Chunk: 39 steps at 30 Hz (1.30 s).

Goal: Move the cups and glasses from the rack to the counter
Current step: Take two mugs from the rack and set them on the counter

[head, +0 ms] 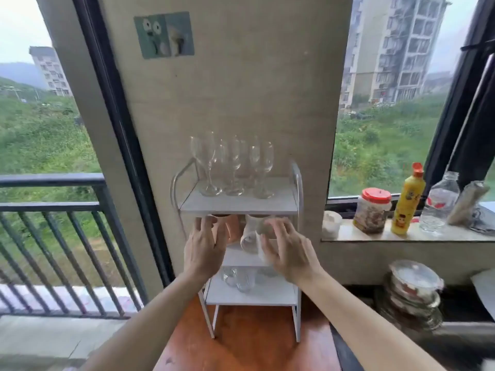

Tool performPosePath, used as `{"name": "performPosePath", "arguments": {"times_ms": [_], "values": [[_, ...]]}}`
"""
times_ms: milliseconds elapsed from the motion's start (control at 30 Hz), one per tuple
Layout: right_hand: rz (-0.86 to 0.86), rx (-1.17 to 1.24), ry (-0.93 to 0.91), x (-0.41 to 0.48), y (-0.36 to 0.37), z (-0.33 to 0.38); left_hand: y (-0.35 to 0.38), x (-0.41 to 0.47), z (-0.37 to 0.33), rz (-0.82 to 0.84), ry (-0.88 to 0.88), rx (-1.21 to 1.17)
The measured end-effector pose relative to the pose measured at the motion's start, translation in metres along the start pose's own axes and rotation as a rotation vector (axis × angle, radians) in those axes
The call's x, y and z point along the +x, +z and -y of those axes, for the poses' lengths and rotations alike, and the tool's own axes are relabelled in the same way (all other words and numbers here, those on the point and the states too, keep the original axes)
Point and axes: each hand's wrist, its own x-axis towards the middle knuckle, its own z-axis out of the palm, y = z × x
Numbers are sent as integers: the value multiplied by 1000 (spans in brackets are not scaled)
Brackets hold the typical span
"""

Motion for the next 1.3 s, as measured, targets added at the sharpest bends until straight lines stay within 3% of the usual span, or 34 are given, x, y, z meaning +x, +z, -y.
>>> {"name": "performPosePath", "arguments": {"times_ms": [100, 233, 333, 533, 900, 1067, 1300], "values": [[65, -83, 36, 4, 23, 3, 15, 14, 18, 132, -92, -38], [46, -164, 94, 12, 33, 9, 35, 31, 28, 281, -234, -371], [81, -205, 171, 16, 33, 9, 42, 37, 21, 273, -411, -620], [185, -149, 238, 14, 36, 8, 40, 34, 17, 295, -593, -750], [268, -288, 279, 10, 21, 11, 16, 11, 20, 296, -659, -574], [341, -351, 383, 4, 22, 22, 11, -2, 20, 229, -679, -599], [247, -189, 449, -6, 31, 31, 4, -9, 19, 230, -697, -608]]}}
